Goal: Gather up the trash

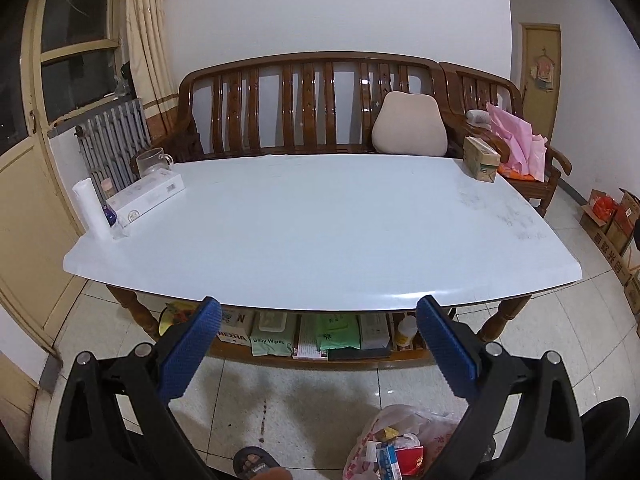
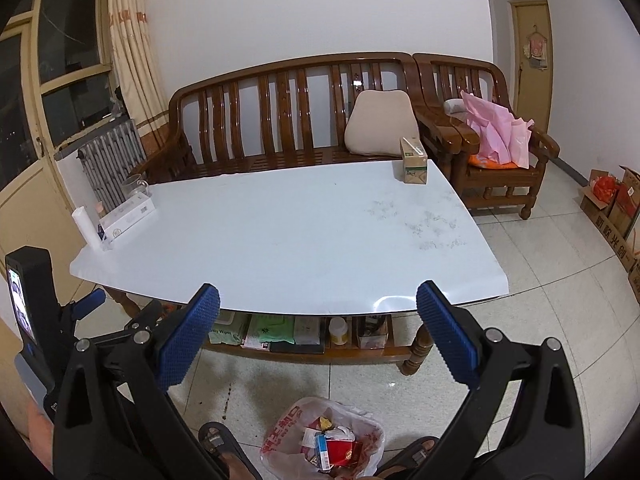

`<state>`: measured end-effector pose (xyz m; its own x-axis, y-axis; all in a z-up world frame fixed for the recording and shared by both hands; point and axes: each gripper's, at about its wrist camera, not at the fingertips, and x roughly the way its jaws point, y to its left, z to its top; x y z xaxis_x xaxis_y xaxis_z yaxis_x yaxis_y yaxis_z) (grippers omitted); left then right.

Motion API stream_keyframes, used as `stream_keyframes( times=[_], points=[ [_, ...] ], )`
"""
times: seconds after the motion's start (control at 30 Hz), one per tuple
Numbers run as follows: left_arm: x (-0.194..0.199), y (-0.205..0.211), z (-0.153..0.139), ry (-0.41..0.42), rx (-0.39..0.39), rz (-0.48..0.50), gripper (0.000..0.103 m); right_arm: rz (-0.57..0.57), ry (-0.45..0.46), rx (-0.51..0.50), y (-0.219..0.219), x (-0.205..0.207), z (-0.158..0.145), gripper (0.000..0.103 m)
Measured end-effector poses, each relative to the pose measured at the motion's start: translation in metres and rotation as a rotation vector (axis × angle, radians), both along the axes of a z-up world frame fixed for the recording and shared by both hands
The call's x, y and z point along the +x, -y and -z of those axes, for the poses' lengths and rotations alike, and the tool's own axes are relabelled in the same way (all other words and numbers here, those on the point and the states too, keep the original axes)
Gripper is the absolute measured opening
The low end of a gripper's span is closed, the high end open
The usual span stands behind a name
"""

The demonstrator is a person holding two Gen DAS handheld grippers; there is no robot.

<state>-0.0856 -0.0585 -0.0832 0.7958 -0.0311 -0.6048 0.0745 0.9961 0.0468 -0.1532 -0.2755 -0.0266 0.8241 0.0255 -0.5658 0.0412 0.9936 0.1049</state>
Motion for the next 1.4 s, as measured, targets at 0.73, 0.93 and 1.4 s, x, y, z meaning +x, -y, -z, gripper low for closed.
stream_keyframes(
  times=[0.73,0.93,1.4],
  points=[
    [-0.0021,0.0045,-0.0059,0.004,-0.006,0.004,0.095,0.010,0.009,0.001,0.0059,-0.0050,-0.0019,0.096],
    [-0.0004,0.0035,-0.0069,-0.001,-0.010,0.004,0.095,0.010,0.009,0.001,0.0059,-0.0047,-0.0018,0.096],
    [0.0000,0.0017,-0.0077,-0.003,-0.016,0.007,0.095,0.011,0.005,0.002,0.0042,-0.0056,0.0002,0.096]
  ],
)
